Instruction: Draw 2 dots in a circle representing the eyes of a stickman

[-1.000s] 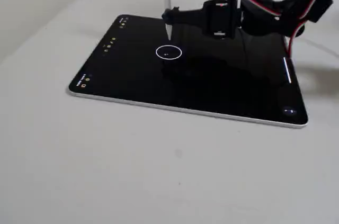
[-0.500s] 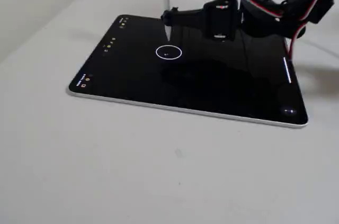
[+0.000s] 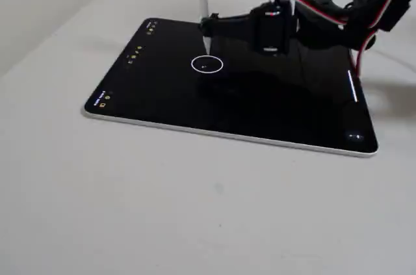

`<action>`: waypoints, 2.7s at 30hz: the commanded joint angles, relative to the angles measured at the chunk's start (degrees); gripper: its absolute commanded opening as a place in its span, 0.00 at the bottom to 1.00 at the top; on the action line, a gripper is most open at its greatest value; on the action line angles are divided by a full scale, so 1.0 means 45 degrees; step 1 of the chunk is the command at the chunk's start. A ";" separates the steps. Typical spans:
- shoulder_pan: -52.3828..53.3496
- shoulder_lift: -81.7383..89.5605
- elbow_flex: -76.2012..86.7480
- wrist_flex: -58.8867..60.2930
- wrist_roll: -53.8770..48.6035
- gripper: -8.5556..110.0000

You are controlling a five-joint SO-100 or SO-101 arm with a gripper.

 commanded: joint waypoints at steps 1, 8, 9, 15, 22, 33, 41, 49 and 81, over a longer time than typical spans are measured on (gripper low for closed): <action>-0.0332 0.0000 -0.0137 -0.0820 -0.0254 0.07; -0.0430 -0.0215 -0.0176 -0.0898 -0.0449 0.07; -0.0430 -0.0234 -0.0195 -0.0898 -0.0469 0.07; -0.0410 -0.0391 -0.0293 -0.0996 -0.0586 0.07; -0.0234 -0.0410 -0.0566 -0.0957 -0.0488 0.07; -0.0078 -0.0273 -0.0703 -0.0762 -0.0312 0.07; 0.0098 -0.0059 -0.0898 -0.0391 -0.0039 0.07; 0.0098 -0.0078 -0.0996 -0.0312 -0.0020 0.07; 0.0254 -0.0645 -0.1250 -0.0312 -0.0586 0.07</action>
